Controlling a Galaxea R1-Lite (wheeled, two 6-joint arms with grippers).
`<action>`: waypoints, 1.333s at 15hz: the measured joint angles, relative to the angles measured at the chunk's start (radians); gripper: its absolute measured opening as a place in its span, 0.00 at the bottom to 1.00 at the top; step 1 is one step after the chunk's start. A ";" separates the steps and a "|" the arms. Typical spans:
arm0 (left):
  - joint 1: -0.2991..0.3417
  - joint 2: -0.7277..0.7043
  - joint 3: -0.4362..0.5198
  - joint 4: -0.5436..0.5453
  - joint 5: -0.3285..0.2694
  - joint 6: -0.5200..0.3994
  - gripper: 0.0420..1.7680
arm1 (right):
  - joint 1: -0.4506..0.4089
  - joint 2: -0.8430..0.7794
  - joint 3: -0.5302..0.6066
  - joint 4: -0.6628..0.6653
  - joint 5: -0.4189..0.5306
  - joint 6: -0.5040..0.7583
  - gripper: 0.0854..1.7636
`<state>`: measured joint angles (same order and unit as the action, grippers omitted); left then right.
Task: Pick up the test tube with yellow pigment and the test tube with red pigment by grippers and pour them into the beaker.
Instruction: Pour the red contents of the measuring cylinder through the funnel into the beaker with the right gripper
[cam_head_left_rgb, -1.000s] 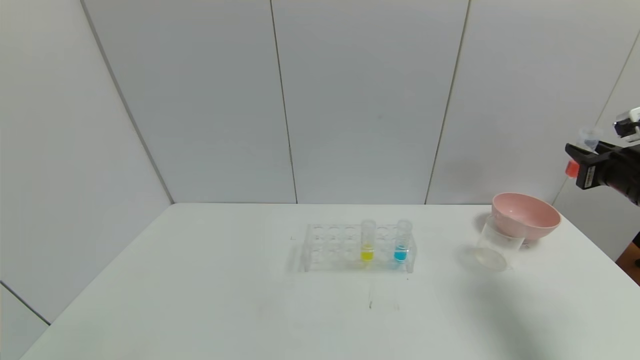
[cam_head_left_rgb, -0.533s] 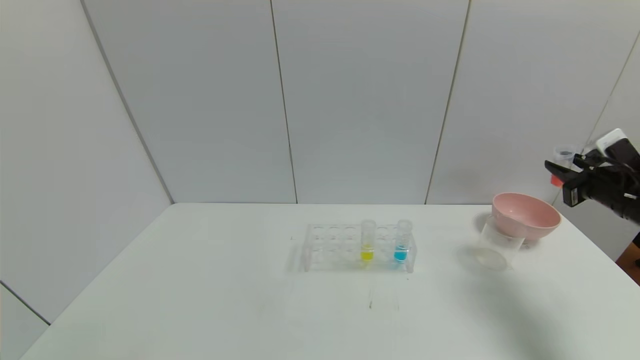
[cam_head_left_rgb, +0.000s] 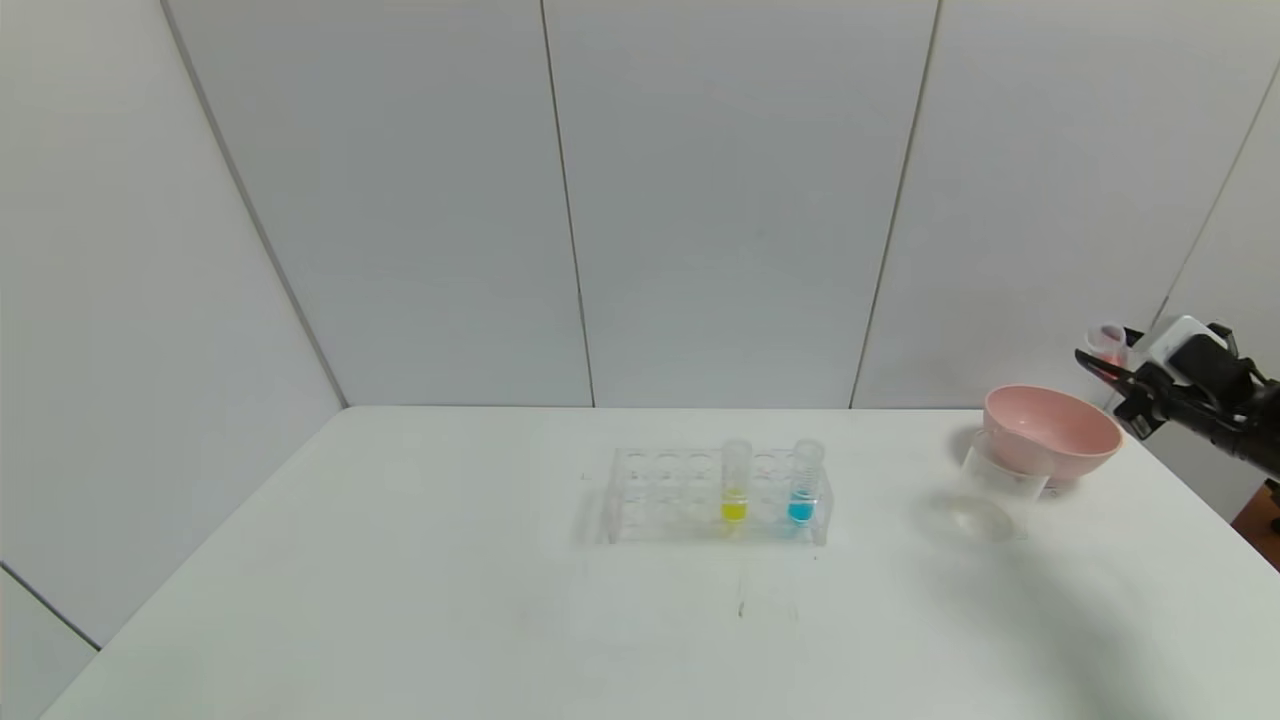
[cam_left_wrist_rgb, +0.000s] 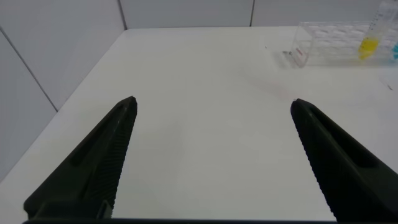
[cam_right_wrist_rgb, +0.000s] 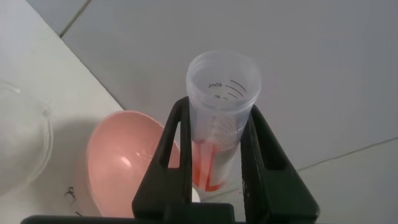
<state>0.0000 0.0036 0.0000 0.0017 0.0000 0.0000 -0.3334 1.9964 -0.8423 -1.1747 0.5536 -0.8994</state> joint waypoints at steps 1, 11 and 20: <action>0.000 0.000 0.000 0.000 0.000 0.000 1.00 | -0.011 0.011 -0.001 0.000 0.001 -0.040 0.25; 0.000 0.000 0.000 0.000 0.000 0.000 1.00 | 0.022 0.046 -0.019 0.005 0.006 -0.224 0.25; 0.000 0.000 0.000 0.000 0.000 0.000 1.00 | 0.026 0.052 0.024 -0.014 0.003 -0.361 0.25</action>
<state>0.0000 0.0032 0.0000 0.0017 0.0000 0.0000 -0.3077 2.0485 -0.8183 -1.1885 0.5570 -1.2606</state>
